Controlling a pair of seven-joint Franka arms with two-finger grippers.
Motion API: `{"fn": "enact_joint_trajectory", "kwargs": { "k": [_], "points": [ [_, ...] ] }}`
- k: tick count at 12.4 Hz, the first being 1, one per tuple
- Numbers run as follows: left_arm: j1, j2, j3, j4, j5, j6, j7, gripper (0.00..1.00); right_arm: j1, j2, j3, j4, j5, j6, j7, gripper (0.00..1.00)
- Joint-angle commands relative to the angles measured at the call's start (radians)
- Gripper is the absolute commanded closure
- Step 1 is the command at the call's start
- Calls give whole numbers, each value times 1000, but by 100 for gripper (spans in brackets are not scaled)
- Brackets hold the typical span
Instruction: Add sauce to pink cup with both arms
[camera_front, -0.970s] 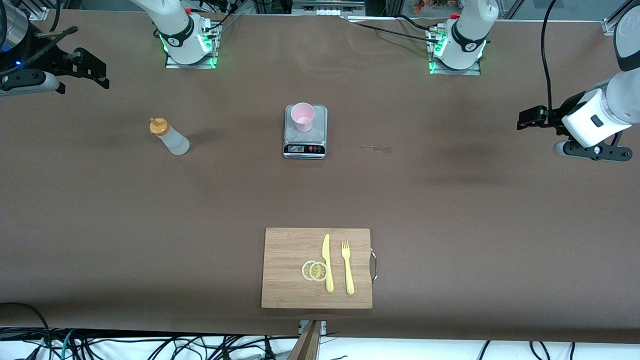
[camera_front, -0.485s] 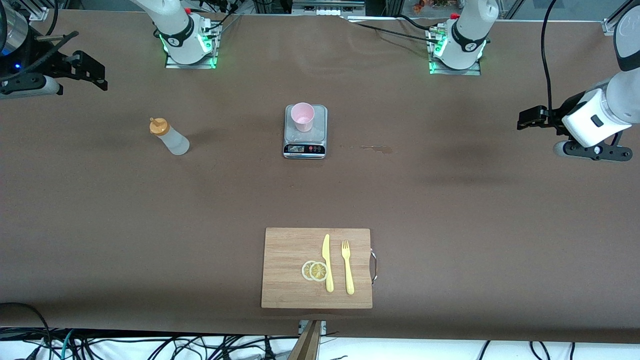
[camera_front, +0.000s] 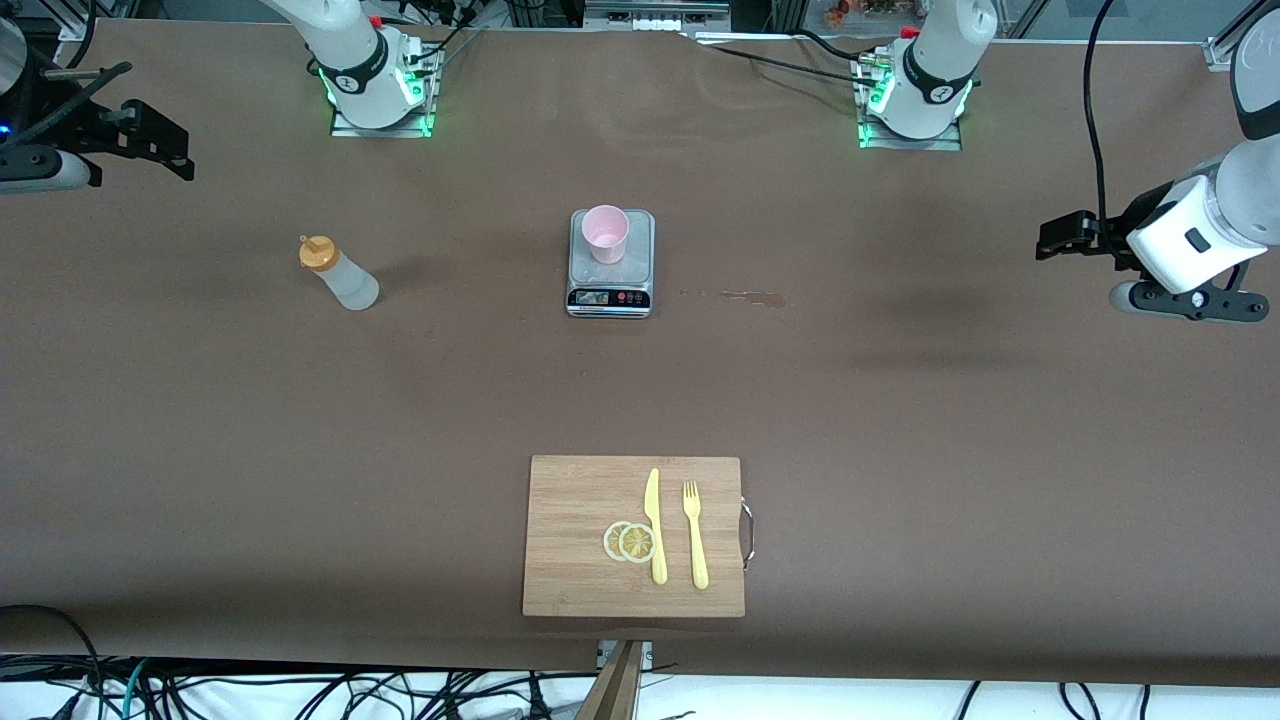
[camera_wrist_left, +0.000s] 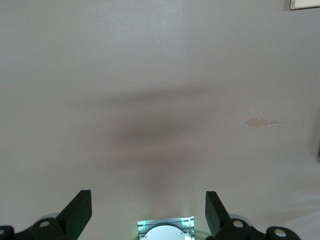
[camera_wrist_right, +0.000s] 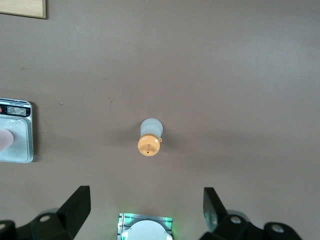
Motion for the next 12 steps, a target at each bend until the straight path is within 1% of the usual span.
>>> {"fn": "enact_joint_trajectory", "kwargs": {
  "k": [1,4,8,12],
  "points": [
    [3,22,0,41,12,-19,21,0,-2,9,0,26,-10,-16,16,0],
    [2,25,0,49,12,-19,21,0,-3,9,-1,49,-12,-16,16,0],
    [3,25,0,49,12,-19,22,0,-8,41,-15,46,-10,-20,19,0],
    [3,27,0,50,12,-19,22,0,-19,43,-26,46,-10,-13,7,0]
  ]
}}
